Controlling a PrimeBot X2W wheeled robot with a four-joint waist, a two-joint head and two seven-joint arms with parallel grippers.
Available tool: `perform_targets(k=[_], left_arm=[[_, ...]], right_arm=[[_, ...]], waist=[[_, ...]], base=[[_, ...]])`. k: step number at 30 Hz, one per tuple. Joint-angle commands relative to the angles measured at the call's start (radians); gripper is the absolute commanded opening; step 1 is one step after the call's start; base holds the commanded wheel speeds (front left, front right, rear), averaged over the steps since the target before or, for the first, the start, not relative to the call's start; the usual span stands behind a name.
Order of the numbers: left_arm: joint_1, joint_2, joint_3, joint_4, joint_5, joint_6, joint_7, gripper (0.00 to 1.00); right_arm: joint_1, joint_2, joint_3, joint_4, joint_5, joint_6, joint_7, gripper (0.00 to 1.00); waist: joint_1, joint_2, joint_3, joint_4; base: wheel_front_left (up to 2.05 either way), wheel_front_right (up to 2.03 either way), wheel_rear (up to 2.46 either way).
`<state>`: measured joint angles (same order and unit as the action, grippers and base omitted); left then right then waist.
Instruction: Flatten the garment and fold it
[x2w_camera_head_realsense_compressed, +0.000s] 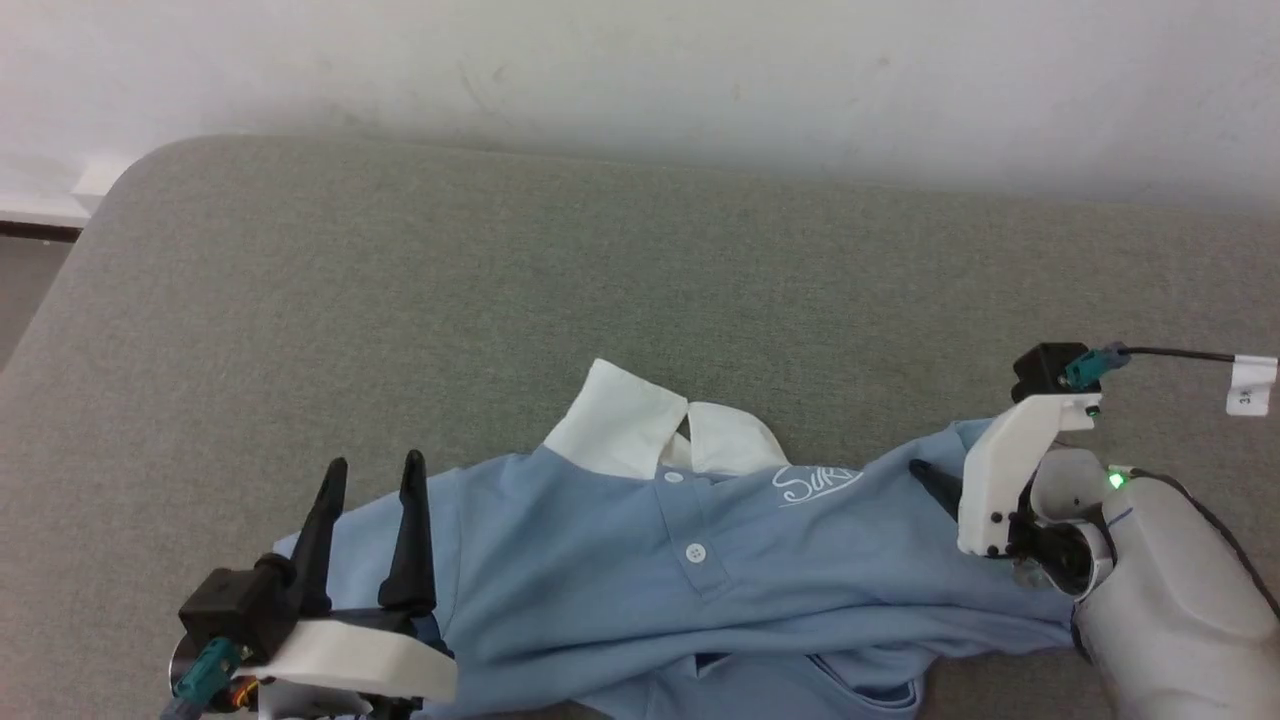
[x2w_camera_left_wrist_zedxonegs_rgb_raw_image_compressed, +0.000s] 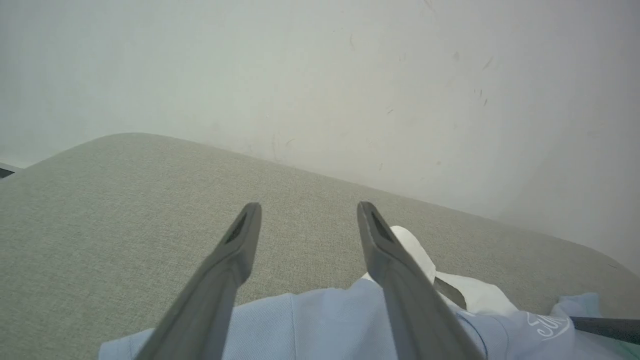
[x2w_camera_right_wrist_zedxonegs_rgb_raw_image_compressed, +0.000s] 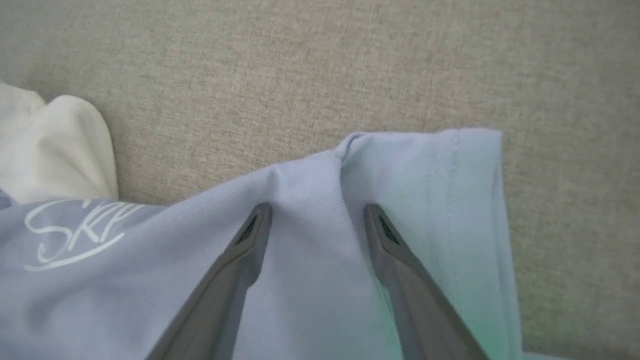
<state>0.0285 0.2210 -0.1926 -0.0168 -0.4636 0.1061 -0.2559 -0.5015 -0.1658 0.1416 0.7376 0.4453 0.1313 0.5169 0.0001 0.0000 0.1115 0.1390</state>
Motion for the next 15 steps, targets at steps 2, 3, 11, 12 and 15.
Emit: perform_targets(k=[2,3,11,12,15], left_arm=[[-0.019,-0.006,0.004,0.008,0.015,-0.009,-0.005,1.00],[-0.018,-0.007,0.007,0.010,0.016,-0.010,-0.005,1.00],[0.013,-0.014,0.025,0.014,0.030,-0.013,-0.006,1.00],[0.019,-0.015,0.027,0.013,0.032,-0.013,-0.006,1.00],[0.035,-0.017,0.030,0.007,0.036,-0.013,-0.006,1.00]], right_arm=[[-0.015,0.003,0.021,0.016,0.019,-0.001,0.005,0.00],[-0.018,0.001,0.034,0.009,0.024,-0.001,-0.005,0.00],[0.106,-0.058,0.093,-0.251,0.049,-0.001,-0.079,0.00],[0.147,-0.068,0.086,-0.310,0.048,-0.001,-0.078,0.00],[0.306,-0.088,0.025,-0.508,0.021,-0.001,-0.065,0.00]], waist=[[-0.0001,0.0000,0.002,0.005],[-0.0001,0.0000,-0.002,0.002],[-0.0001,0.0000,-0.061,-0.036],[-0.0001,0.0000,-0.067,-0.042],[-0.0001,0.0000,-0.081,-0.058]], base=[[0.00,0.00,0.00],[0.00,0.00,0.00],[0.00,0.00,0.00],[0.00,0.00,0.00],[0.00,0.00,0.00]])
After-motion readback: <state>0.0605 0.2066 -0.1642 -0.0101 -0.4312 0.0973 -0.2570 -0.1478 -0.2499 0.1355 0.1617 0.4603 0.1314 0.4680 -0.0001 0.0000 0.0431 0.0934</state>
